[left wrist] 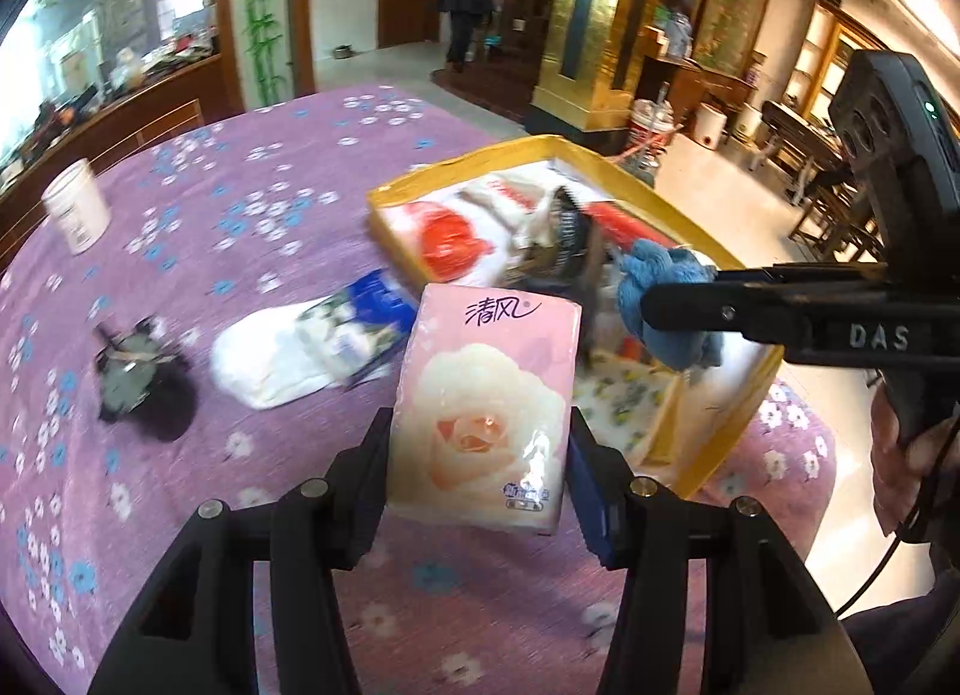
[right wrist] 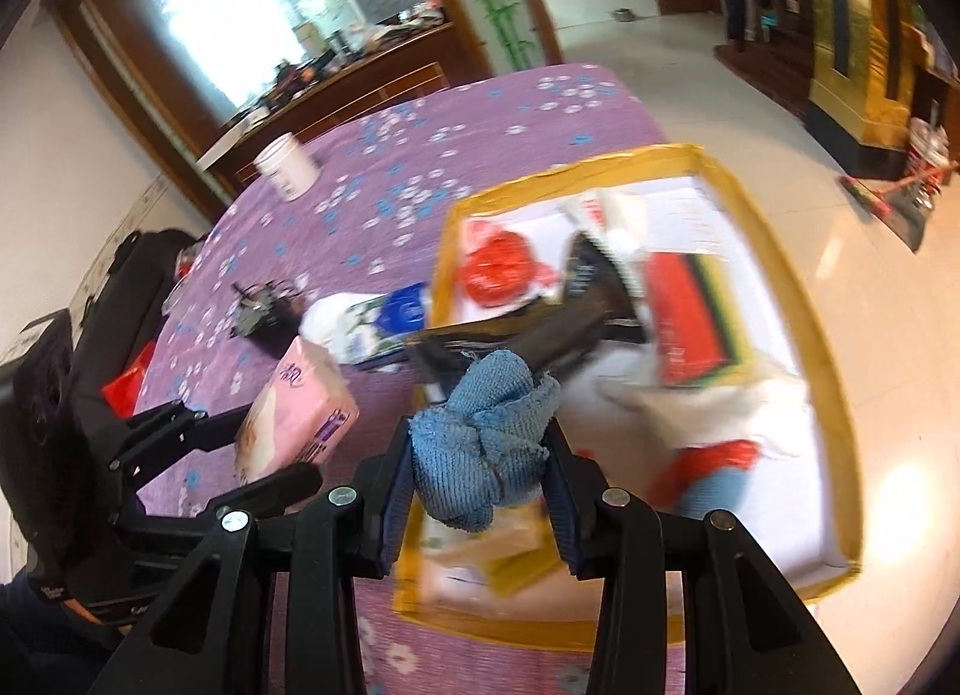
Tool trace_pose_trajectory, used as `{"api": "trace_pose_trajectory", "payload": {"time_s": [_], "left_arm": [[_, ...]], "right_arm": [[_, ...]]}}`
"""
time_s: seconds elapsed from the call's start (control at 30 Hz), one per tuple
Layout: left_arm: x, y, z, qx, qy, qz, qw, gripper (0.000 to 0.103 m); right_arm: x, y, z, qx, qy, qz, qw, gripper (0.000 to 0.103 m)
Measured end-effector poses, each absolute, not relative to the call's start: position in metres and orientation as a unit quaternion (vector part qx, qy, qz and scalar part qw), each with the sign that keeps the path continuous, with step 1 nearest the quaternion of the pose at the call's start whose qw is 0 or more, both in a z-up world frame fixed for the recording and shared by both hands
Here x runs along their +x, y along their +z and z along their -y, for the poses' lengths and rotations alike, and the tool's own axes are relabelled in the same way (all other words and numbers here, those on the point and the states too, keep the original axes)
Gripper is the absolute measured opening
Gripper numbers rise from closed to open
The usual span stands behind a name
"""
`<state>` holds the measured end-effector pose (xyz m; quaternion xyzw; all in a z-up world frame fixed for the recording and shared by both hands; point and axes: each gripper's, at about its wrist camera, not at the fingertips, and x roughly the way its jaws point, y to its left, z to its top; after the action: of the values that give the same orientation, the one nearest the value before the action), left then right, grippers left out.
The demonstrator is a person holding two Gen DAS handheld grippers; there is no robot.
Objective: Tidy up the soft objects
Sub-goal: 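Carry the pink tissue pack and blue knit item over the box with both grippers, then open both grippers to drop the pink tissue pack and knit item into the box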
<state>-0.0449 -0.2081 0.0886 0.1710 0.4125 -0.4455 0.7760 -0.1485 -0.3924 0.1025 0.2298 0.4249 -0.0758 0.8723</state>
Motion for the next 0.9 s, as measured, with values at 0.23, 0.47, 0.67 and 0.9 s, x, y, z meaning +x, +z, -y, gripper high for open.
{"api": "trace_pose_trajectory", "payload": {"time_s": [0.23,0.47,0.67,0.9], "left_arm": [[-0.058,0.080,0.251,0.188,-0.471,-0.415,0.755,0.052],[-0.061,0.066,0.288,0.206,-0.484,-0.421,0.739,0.052],[-0.057,0.060,0.309,0.211,-0.485,-0.423,0.736,0.052],[-0.050,0.054,0.331,0.211,-0.484,-0.425,0.735,0.052]], "right_arm": [[-0.165,0.096,0.427,0.240,-0.108,-0.425,0.866,0.042],[-0.165,0.082,0.453,0.241,-0.126,-0.436,0.858,0.042],[-0.159,0.075,0.470,0.241,-0.129,-0.442,0.855,0.042],[-0.142,0.065,0.484,0.231,-0.136,-0.448,0.853,0.042]]}}
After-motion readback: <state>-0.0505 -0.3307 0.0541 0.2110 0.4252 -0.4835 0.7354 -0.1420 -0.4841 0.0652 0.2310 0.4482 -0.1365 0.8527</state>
